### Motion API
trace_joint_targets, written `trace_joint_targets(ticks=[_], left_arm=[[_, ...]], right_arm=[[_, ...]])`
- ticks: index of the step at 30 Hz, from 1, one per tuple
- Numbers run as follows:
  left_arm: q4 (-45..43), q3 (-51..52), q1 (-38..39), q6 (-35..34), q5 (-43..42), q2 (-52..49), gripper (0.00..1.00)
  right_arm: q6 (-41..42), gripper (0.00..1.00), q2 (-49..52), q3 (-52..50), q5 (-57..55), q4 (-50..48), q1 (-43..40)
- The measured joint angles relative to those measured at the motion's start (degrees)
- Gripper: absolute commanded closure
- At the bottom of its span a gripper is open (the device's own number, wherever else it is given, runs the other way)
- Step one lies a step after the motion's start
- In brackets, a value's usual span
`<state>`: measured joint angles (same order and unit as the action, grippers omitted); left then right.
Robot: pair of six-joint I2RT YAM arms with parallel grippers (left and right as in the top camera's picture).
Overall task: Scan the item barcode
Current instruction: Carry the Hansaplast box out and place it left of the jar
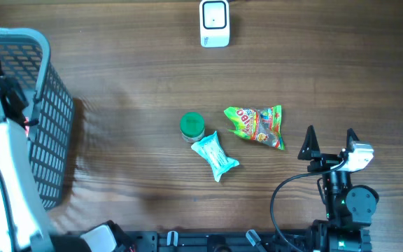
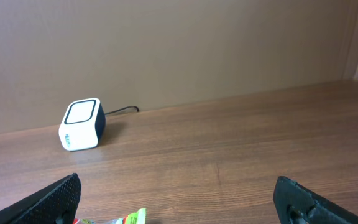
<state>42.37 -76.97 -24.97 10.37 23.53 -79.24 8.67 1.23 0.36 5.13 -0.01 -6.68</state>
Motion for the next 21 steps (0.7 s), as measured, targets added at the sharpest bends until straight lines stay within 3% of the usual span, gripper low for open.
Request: trace_joint_targets(ticks=[5,9,14,21], left_arm=[[-0.9,0.0,11.8,-10.6,-14.3,15.3,0.91],[2.3,-0.1,26.0,-17.3,-21.4,18.6,0.92],[13.9,-0.2,41.8,-19.3,-21.5,7.8,0.93],[23.0,0.1,48.0,-20.9,-18.0,-13.3,0.93]], right_arm=[[0.0,0.0,0.0,0.0,0.0,0.0,0.0],[0.0,0.0,0.0,0.0,0.0,0.0,0.0],[0.0,0.0,0.0,0.0,0.0,0.0,0.0],[0.0,0.0,0.0,0.0,0.0,0.0,0.0]])
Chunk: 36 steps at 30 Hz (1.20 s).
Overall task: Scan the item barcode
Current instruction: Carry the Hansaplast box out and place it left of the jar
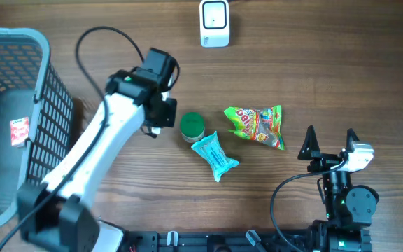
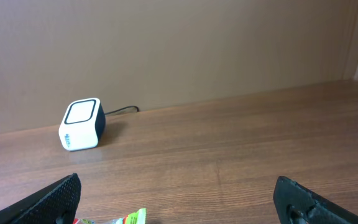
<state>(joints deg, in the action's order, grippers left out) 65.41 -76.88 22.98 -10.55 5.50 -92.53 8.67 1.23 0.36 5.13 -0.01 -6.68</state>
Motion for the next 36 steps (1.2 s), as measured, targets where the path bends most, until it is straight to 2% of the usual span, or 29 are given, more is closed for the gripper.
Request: trace_joint_targets(ticks=[3,8,13,14,15,16,21,24,28,31,33,35,36], left_arm=[[2.2,0.0,0.7,-2.7,4.4,-4.8,0.93],[2.6,0.0,3.0,-7.8,17.1,-5.9,0.89],[0.0,0.0,4.5,-8.7,20.0,-5.9,0.85],[-0.3,0.0,4.8,-8.7,19.9,-5.9,0.71],[-0.4,0.0,4.9,-8.8,19.8,-5.9,0.39],[-0.5,0.0,5.0,-9.1,19.7,-5.9,0.0],[-0.4,0.0,5.0,-9.3,19.5,-5.7,0.0],[2.4,-5.5,5.0,-9.3,19.7,-4.1,0.0],[1.9,-17.4,3.6,-9.2,20.1,4.1,0.0],[0.7,-19.0,1.4,-7.3,22.3,12.3,0.0],[-1.1,-19.0,-3.6,-11.5,24.1,14.2,0.0],[-1.6,-19.0,-13.4,-16.6,24.0,16.3,0.0],[-1.5,-19.0,-22.1,-18.7,21.2,17.9,0.0]], right_arm=[[0.0,0.0,0.0,0.0,0.0,0.0,0.0],[0.0,0.0,0.0,0.0,0.0,0.0,0.0],[0.0,0.0,0.0,0.0,0.0,0.0,0.0],[0.0,0.0,0.0,0.0,0.0,0.0,0.0],[0.0,0.0,0.0,0.0,0.0,0.0,0.0],[0.0,0.0,0.0,0.0,0.0,0.0,0.0],[0.0,0.0,0.0,0.0,0.0,0.0,0.0],[0.0,0.0,0.0,0.0,0.0,0.0,0.0],[0.0,0.01,0.0,0.0,0.0,0.0,0.0],[0.0,0.0,0.0,0.0,0.0,0.0,0.0],[0.0,0.0,0.0,0.0,0.0,0.0,0.0],[0.0,0.0,0.0,0.0,0.0,0.0,0.0],[0.0,0.0,0.0,0.0,0.0,0.0,0.0]])
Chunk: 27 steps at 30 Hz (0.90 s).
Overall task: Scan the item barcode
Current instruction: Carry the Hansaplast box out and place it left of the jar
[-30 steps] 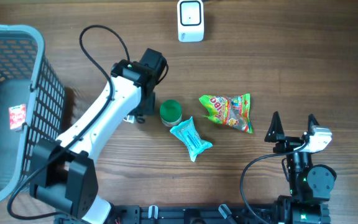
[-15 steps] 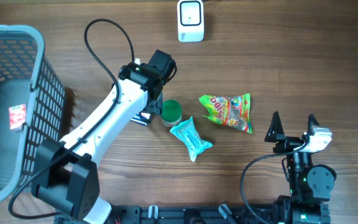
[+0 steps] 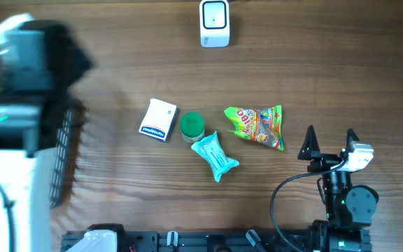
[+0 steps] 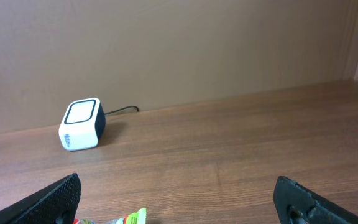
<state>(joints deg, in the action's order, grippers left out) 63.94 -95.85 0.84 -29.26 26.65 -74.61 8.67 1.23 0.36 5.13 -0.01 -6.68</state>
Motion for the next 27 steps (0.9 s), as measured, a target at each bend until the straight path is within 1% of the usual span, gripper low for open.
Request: trace_joint_targets(ticks=[1,2,3,5,7,10,11,13,15,16,18,21,22,23,25,26,27], left_arm=[[0.2,0.0,-6.4,-1.0,-1.8,0.9,0.0],[0.4,0.0,-8.4,-1.6,-3.8,1.1,0.0],[1.5,0.0,-18.8,-2.2,-5.9,1.2,0.0],[2.7,0.2,-27.1,-2.9,-9.0,-0.3,0.0],[2.5,1.9,-31.6,-3.1,-10.4,-3.1,0.0],[-1.5,7.1,-33.8,-3.5,-11.8,-8.2,0.0],[-2.9,9.2,-34.4,-4.0,-12.2,-11.4,0.0],[-3.1,10.8,-35.6,-6.4,-12.8,-17.1,0.07],[-3.2,10.9,-36.6,-10.1,-13.0,-22.1,0.16],[-3.4,11.0,-36.9,-11.7,-13.1,-24.6,0.18],[-4.7,11.1,-36.9,-14.1,-13.1,-29.1,0.18],[-8.6,12.6,-36.9,-15.3,-13.3,-32.8,0.17],[-9.9,13.4,-36.9,-15.5,-13.2,-33.4,0.16],[-11.7,14.9,-36.9,-15.7,-13.3,-33.7,0.11],[-15.5,18.1,-36.9,-16.1,-13.3,-33.9,0.08],[-17.4,19.7,-36.9,-16.2,-13.3,-34.0,0.09],[-19.3,21.1,-36.9,-16.3,-13.3,-34.0,0.15]], right_arm=[[0.0,0.0,0.0,0.0,0.0,0.0,0.0],[0.0,0.0,0.0,0.0,0.0,0.0,0.0],[0.0,0.0,0.0,0.0,0.0,0.0,0.0],[0.0,0.0,0.0,0.0,0.0,0.0,0.0],[0.0,0.0,0.0,0.0,0.0,0.0,0.0],[0.0,0.0,0.0,0.0,0.0,0.0,0.0],[0.0,0.0,0.0,0.0,0.0,0.0,0.0],[0.0,0.0,0.0,0.0,0.0,0.0,0.0],[0.0,0.0,0.0,0.0,0.0,0.0,0.0],[0.0,0.0,0.0,0.0,0.0,0.0,0.0],[0.0,0.0,0.0,0.0,0.0,0.0,0.0],[0.0,0.0,0.0,0.0,0.0,0.0,0.0],[0.0,0.0,0.0,0.0,0.0,0.0,0.0],[0.0,0.0,0.0,0.0,0.0,0.0,0.0],[0.0,0.0,0.0,0.0,0.0,0.0,0.0],[0.0,0.0,0.0,0.0,0.0,0.0,0.0],[0.0,0.0,0.0,0.0,0.0,0.0,0.0]])
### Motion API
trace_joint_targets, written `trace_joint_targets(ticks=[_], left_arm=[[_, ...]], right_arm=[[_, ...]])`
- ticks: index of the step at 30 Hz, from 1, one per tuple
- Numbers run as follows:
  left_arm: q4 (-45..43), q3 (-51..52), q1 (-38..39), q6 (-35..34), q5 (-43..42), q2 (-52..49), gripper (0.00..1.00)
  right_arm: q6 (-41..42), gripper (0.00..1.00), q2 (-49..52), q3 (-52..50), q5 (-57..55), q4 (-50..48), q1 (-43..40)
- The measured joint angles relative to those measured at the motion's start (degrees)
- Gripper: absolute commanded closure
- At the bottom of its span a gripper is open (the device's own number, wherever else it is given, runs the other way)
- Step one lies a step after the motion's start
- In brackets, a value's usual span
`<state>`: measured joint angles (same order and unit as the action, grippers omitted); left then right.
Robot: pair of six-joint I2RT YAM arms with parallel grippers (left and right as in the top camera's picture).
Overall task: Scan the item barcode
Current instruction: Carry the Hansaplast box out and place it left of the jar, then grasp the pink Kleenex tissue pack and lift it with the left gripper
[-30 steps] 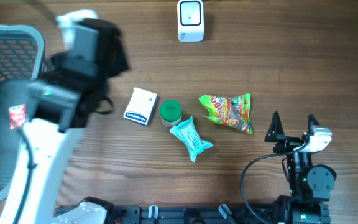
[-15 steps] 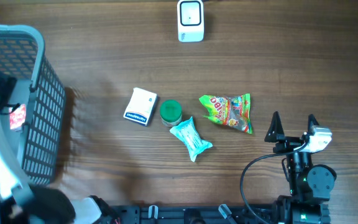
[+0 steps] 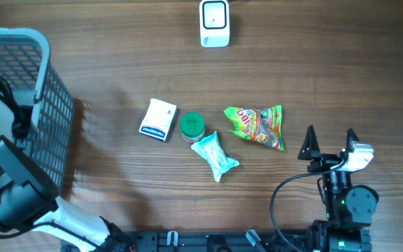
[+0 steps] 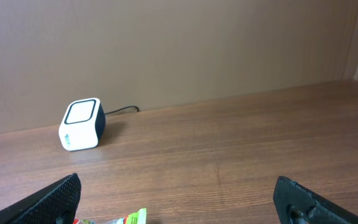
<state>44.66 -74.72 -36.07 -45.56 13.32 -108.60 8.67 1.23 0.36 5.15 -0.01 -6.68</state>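
The white barcode scanner (image 3: 214,23) stands at the table's far edge, also seen in the right wrist view (image 4: 81,124). A white box (image 3: 159,120), a green round lid (image 3: 192,126), a light blue packet (image 3: 215,155) and a green candy bag (image 3: 256,126) lie mid-table. My right gripper (image 3: 329,142) rests open just right of the candy bag, nothing between its fingers (image 4: 55,199). My left arm (image 3: 5,185) reaches into the grey basket (image 3: 47,105). Its wrist end (image 3: 18,117) is down inside, and the fingers cannot be made out.
The scanner's cable (image 4: 122,110) runs back to the wall. The basket takes up the left side of the table. A corner of the candy bag (image 4: 132,218) shows at the bottom of the right wrist view.
My left arm was a blur above the basket's top left; now it sits lower, reaching down inside the basket. The items on the table and my right arm have not moved.
First my left arm was in the basket, with the lid, blue packet and candy bag on the table. Then it was stretched out beside the green lid. Afterwards the white box lay left of the lid with the arm back over the basket, where it now reaches in.
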Motion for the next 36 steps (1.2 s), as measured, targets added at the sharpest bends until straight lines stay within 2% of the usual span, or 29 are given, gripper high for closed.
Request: trace_joint_targets(ticks=[1,2,3,4,11,14,17,22,24,25,27,29,30,32,33,36], left_arm=[[-1.6,1.0,0.0,0.0,0.0,0.0,0.38],[-3.6,2.3,0.0,-0.1,-0.1,0.0,0.69],[-4.2,3.6,0.0,-0.3,0.4,0.0,0.89],[-4.8,4.0,0.0,-0.3,0.5,0.3,0.96],[-5.2,4.4,0.0,-0.2,0.7,0.8,0.96],[-4.8,5.7,0.0,-0.2,0.1,4.4,0.96],[-4.9,5.8,0.0,-0.2,0.0,13.5,0.96],[-4.3,5.8,0.0,-0.2,-2.7,36.0,0.96],[-3.3,5.8,0.3,-0.2,-10.4,45.7,0.96],[-2.9,5.7,1.6,-0.2,-16.9,51.4,0.96],[-0.8,5.7,8.4,-0.2,-22.9,57.1,0.96],[4.3,5.5,20.3,-0.2,-27.4,62.7,0.96],[7.6,5.2,25.6,-0.2,-27.0,63.3,0.96],[13.3,5.4,35.8,-0.2,-23.9,62.4,0.95],[17.8,6.8,45.5,-0.3,-20.3,60.7,0.94],[21.1,12.4,60.5,-4.4,-11.1,57.2,0.92]], right_arm=[[0.0,0.0,0.0,0.0,0.0,0.0,0.0],[0.0,0.0,0.0,0.0,0.0,0.0,0.0],[0.0,0.0,0.0,0.0,0.0,0.0,0.0],[0.0,0.0,0.0,0.0,0.0,0.0,0.0],[0.0,0.0,0.0,0.0,0.0,0.0,0.0],[0.0,0.0,0.0,0.0,0.0,0.0,0.0],[0.0,0.0,0.0,0.0,0.0,0.0,0.0],[0.0,0.0,0.0,0.0,0.0,0.0,0.0],[0.0,0.0,0.0,0.0,0.0,0.0,0.0],[0.0,0.01,0.0,0.0,0.0,0.0,0.0],[0.0,0.0,0.0,0.0,0.0,0.0,0.0],[0.0,0.0,0.0,0.0,0.0,0.0,0.0],[0.0,0.0,0.0,0.0,0.0,0.0,0.0],[0.0,0.0,0.0,0.0,0.0,0.0,0.0],[0.0,0.01,0.0,0.0,0.0,0.0,0.0],[0.0,0.0,0.0,0.0,0.0,0.0,0.0]])
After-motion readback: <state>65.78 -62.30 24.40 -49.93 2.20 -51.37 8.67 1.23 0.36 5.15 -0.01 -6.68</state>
